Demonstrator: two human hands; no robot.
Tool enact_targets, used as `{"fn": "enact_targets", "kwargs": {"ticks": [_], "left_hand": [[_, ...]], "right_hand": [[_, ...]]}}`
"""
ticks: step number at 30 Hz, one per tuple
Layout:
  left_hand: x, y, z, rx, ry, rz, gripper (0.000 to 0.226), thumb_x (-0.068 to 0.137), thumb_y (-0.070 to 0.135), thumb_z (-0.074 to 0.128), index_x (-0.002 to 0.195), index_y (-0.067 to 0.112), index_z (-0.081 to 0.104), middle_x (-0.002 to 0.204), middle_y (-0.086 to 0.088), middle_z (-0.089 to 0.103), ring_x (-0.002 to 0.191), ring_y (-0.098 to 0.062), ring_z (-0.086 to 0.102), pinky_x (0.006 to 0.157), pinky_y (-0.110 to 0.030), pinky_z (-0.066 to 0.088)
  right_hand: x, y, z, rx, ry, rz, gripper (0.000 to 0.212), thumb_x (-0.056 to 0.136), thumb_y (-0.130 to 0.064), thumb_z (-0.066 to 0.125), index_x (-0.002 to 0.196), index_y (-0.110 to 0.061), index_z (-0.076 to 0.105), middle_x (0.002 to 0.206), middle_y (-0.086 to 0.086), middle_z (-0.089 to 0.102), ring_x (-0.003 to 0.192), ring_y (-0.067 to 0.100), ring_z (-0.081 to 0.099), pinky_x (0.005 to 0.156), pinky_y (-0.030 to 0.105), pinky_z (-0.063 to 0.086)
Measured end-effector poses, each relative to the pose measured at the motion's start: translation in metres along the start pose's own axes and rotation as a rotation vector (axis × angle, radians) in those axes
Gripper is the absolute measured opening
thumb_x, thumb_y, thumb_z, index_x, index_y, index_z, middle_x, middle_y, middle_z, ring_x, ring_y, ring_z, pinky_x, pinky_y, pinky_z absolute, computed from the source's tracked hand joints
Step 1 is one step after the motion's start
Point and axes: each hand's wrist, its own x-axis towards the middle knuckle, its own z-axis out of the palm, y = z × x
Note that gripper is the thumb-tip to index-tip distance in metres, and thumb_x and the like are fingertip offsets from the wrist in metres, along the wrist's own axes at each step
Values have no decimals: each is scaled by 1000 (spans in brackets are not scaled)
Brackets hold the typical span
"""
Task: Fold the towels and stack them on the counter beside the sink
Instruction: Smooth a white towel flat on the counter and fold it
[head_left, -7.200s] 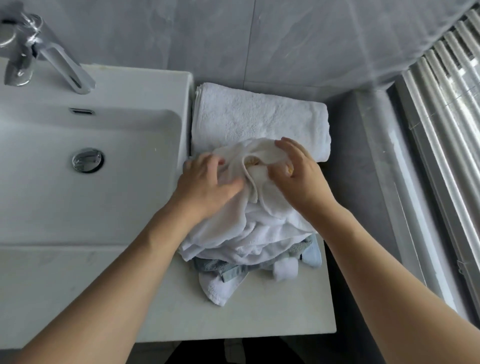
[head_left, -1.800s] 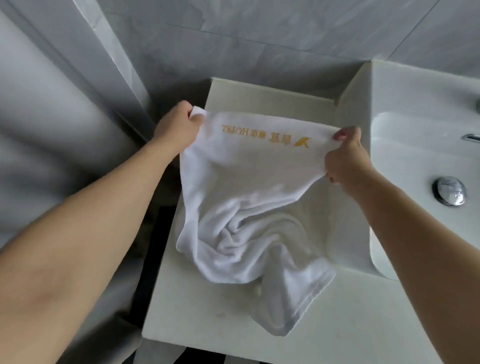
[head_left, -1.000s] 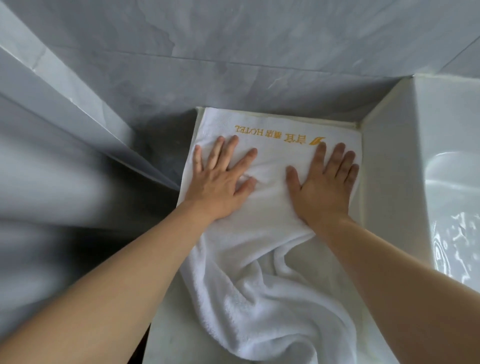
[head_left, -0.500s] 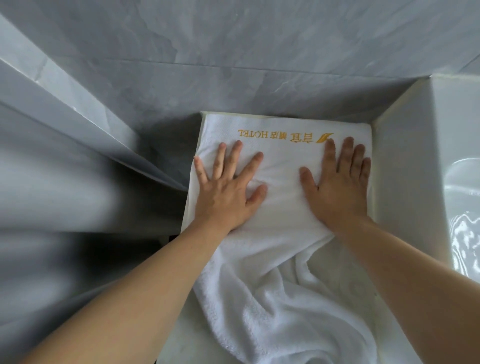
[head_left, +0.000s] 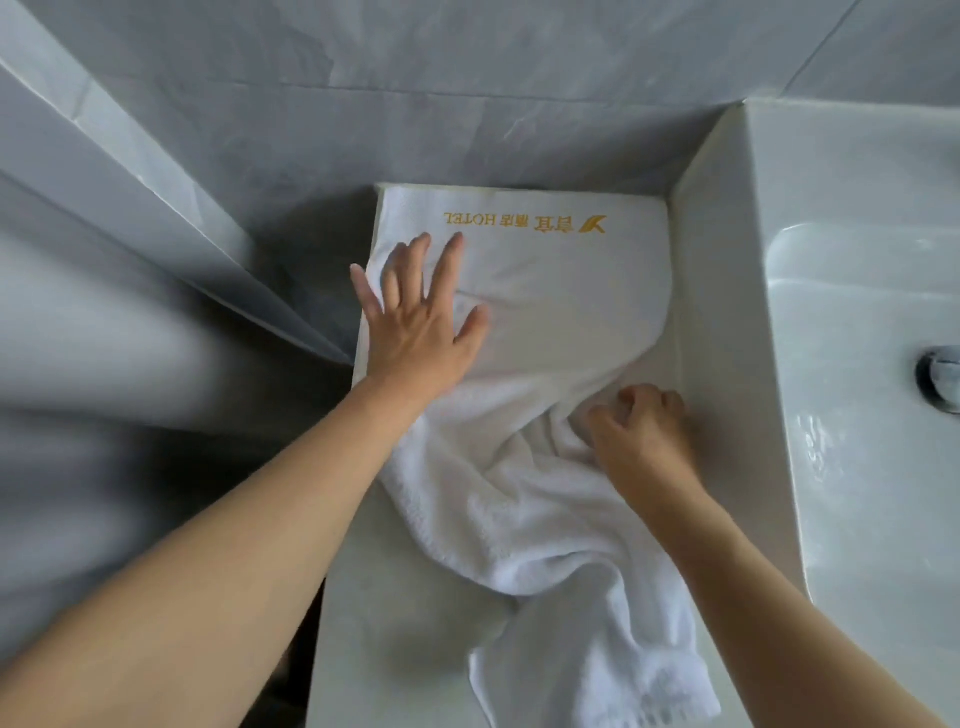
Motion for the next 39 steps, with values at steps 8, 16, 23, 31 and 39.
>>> {"fn": "enact_targets", "kwargs": {"ticks": [8, 16, 23, 31, 39], "left_hand": [[-146, -1, -1, -717, 48, -984, 34, 77, 38, 66, 83, 7, 53, 91, -8, 59, 83, -34, 59, 70, -39, 50], [-137, 13, -19, -1236, 25, -1095, 22, 87, 23, 46, 99, 6, 55, 90, -11, 56, 77, -25, 51, 65, -34, 42], [-155, -2, -34, -1233, 193, -997, 23, 90, 13, 57, 106, 15, 40, 96, -1, 46, 81, -17, 46, 72, -35, 43], [-170, -16, -39, -521, -79, -811, 43, 89, 20, 50, 127, 27, 33, 112, 0, 43, 94, -25, 50, 82, -41, 48], [-110, -3, -20, 67, -77, -315, 58, 90, 39, 51, 140, 22, 28, 153, -8, 12, 141, -31, 12, 112, -47, 17]], "right_hand": [[-13, -1, -4, -289, -258, -187, 33, 91, -44, 55, 71, -19, 46, 83, 6, 59, 80, 29, 57, 64, 29, 36], [-34, 17, -27, 83, -43, -189, 15, 85, -9, 52, 75, -10, 40, 69, 6, 45, 61, 23, 38, 48, 31, 28], [-61, 19, -36, -271, -94, -237, 46, 81, 6, 41, 123, -12, 44, 113, 15, 40, 62, 26, 46, 71, 31, 38], [-67, 10, -34, -865, -202, -157, 34, 94, -9, 40, 125, -2, 51, 126, 12, 45, 128, 30, 34, 99, 34, 41], [-17, -21, -9, -650, 35, -294, 62, 94, -39, 37, 148, -10, 26, 154, 16, 14, 138, 39, 19, 114, 50, 19]]}}
